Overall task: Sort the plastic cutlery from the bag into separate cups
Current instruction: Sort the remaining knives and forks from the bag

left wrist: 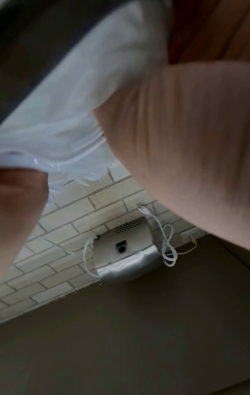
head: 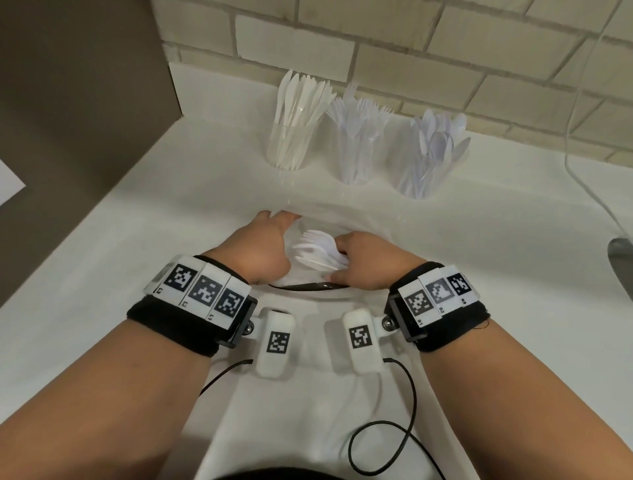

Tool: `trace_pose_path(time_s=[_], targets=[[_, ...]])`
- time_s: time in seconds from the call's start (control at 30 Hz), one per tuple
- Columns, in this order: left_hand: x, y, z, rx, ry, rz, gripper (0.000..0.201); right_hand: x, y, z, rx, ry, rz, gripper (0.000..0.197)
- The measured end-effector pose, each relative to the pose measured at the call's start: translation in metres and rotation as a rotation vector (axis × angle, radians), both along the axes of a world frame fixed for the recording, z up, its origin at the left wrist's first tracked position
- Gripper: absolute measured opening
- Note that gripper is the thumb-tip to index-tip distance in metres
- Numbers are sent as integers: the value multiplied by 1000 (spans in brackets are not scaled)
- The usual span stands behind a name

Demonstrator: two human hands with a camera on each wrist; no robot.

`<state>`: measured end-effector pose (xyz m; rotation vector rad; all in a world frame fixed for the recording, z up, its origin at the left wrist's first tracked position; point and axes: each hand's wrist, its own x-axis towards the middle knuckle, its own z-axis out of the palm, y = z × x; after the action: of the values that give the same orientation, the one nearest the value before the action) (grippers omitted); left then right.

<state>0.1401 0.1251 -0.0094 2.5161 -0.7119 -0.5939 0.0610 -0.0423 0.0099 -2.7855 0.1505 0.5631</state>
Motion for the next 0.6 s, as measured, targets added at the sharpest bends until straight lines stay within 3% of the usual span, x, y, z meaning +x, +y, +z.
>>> trace_pose_path(time_s=[0.13, 0.27, 0.33, 0.47, 0.6], targets=[[2, -2, 2, -118, 35, 23, 72, -3, -5, 2, 209, -108, -82, 47], [0, -4, 2, -458, 380, 227, 44, -9, -5, -1, 249, -152, -65, 45], [0, -3, 1, -443, 349, 196, 40, -11, -6, -1, 262, -171, -71, 46], [1, 2, 1, -257, 102, 118, 62, -18, -9, 9, 419, -252, -162, 42], [-6, 2, 8, -98, -64, 51, 79, -23, -12, 14, 484, -308, -145, 14]])
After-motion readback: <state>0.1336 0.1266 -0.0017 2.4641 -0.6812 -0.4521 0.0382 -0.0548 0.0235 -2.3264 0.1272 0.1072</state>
